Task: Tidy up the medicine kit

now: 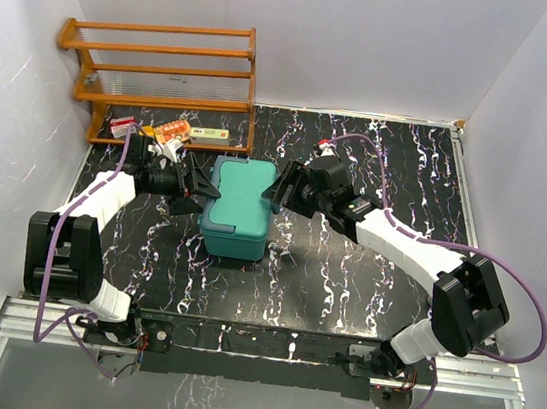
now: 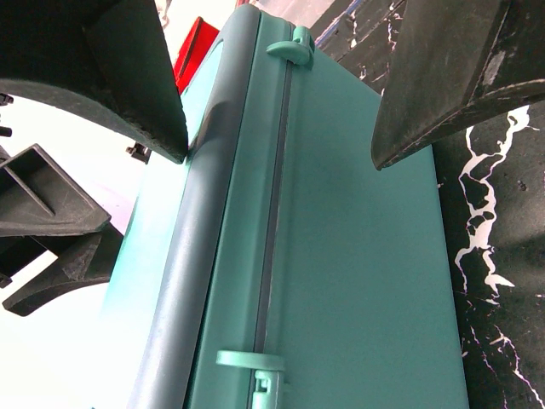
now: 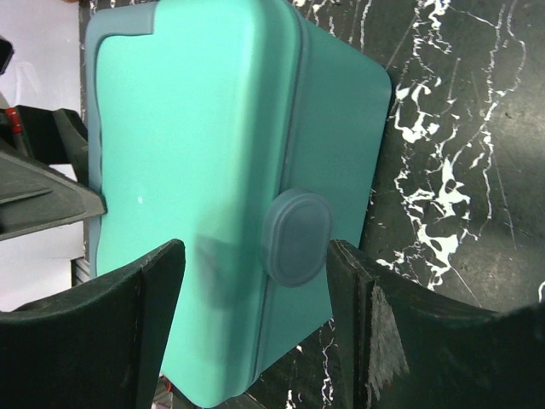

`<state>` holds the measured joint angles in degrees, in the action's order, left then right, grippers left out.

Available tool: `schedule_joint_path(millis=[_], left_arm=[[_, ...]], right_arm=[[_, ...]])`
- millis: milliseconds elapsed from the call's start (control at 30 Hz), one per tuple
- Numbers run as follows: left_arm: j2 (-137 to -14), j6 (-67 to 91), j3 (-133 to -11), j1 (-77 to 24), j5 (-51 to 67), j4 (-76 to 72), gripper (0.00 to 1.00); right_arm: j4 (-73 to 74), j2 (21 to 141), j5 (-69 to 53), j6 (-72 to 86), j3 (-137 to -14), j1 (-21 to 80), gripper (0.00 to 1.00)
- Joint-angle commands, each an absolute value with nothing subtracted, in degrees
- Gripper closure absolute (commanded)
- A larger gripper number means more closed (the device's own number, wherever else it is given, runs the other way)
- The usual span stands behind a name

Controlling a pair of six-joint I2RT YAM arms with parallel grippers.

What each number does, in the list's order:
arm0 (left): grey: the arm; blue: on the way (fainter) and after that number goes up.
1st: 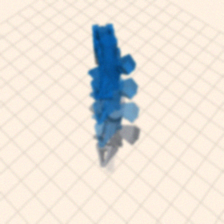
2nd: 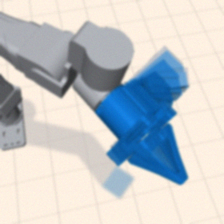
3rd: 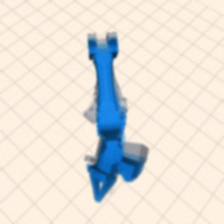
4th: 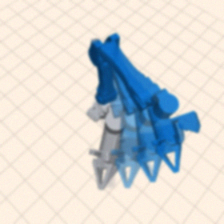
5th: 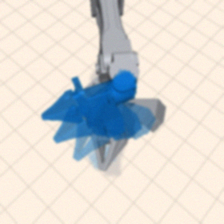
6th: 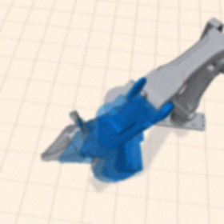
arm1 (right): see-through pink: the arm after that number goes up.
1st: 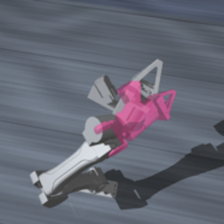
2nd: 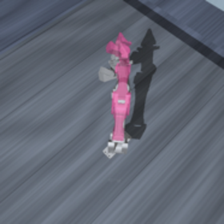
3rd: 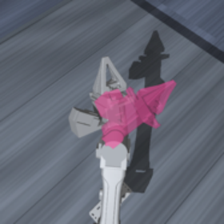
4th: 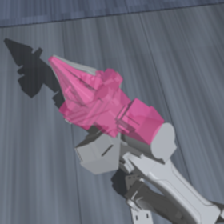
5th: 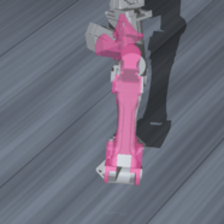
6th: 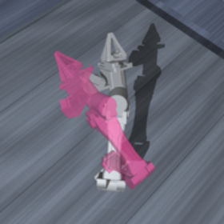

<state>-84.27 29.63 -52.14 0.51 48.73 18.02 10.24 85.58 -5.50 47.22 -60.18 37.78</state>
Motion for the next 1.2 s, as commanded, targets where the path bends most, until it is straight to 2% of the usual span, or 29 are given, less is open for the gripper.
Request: schedule_joint_path(millis=[0,333,533,867,967,1167], left_arm=[[-82.8,29.5,-52.8,0.3,47.6,18.9,0.14],[-82.8,30.4,-52.0,0.3,48.7,18.0,0.15],[-82.8,30.5,-51.8,0.3,48.6,17.9,0.15],[-82.5,32.0,-50.5,0.3,49.9,16.0,0.15],[-82.2,31.1,-51.6,0.2,47.9,17.1,0.16],[-79.1,27.7,-57.6,0.3,36.5,22.4,0.16]], right_arm=[[4.8,86.8,-8.1,46.1,-61.0,37.9,0.34],[3.9,89.3,-11.5,47.4,-60.7,37.8,0.36],[1.4,89.4,-13.0,47.1,-60.3,37.9,0.4],[-5.5,90.1,-18.9,50.2,-57.8,37.6,0.4],[-4.4,88.6,-16.3,49.7,-57.6,37.3,0.39],[3.8,85.8,-8.1,45.9,-59.5,37.2,0.38]])
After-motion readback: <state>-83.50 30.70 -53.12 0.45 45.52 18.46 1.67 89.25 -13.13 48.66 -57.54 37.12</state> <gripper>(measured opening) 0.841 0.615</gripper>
